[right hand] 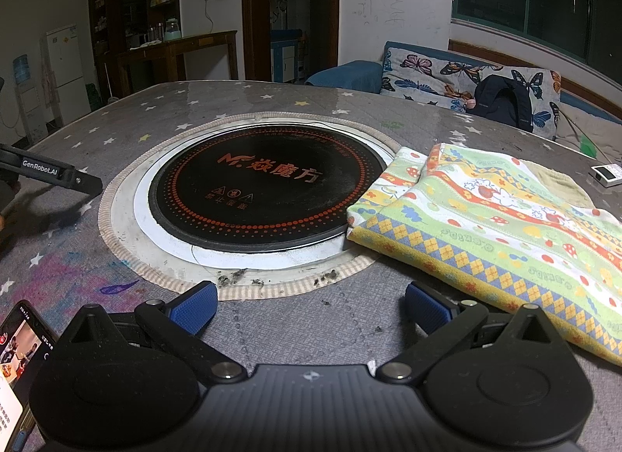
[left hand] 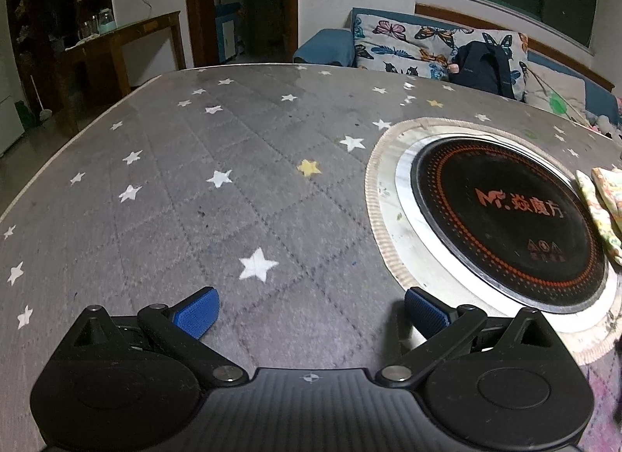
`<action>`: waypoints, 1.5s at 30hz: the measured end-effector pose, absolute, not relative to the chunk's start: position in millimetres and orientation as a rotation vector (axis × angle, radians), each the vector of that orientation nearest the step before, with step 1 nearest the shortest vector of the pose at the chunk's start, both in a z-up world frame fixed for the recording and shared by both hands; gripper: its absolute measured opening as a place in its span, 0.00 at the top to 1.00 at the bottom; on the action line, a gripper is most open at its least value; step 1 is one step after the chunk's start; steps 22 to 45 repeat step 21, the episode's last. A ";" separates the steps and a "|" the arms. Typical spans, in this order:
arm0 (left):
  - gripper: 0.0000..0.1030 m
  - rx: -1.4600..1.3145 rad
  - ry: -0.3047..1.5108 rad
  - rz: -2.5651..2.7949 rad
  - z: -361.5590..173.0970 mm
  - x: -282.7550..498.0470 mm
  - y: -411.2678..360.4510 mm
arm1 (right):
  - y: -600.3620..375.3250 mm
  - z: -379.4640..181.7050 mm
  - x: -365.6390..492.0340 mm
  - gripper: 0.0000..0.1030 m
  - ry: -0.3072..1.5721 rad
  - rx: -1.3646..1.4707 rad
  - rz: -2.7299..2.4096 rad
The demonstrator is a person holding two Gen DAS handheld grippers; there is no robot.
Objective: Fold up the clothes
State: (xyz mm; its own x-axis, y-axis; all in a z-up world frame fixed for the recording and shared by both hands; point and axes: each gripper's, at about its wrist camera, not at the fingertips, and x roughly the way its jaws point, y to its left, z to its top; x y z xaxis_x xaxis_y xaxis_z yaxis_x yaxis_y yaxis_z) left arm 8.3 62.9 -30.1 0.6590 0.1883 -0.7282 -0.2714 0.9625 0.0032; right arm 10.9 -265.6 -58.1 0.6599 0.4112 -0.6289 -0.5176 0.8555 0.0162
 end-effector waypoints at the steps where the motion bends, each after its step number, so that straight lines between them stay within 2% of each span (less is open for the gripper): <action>1: 0.00 -0.109 0.813 0.261 -29.9 8.1 62.2 | -265.6 -58.1 10.9 0.00 0.667 -0.170 0.528; 45: 0.00 -0.119 0.832 0.272 -30.7 5.0 52.7 | -265.3 -58.0 10.5 0.00 0.668 -0.170 0.528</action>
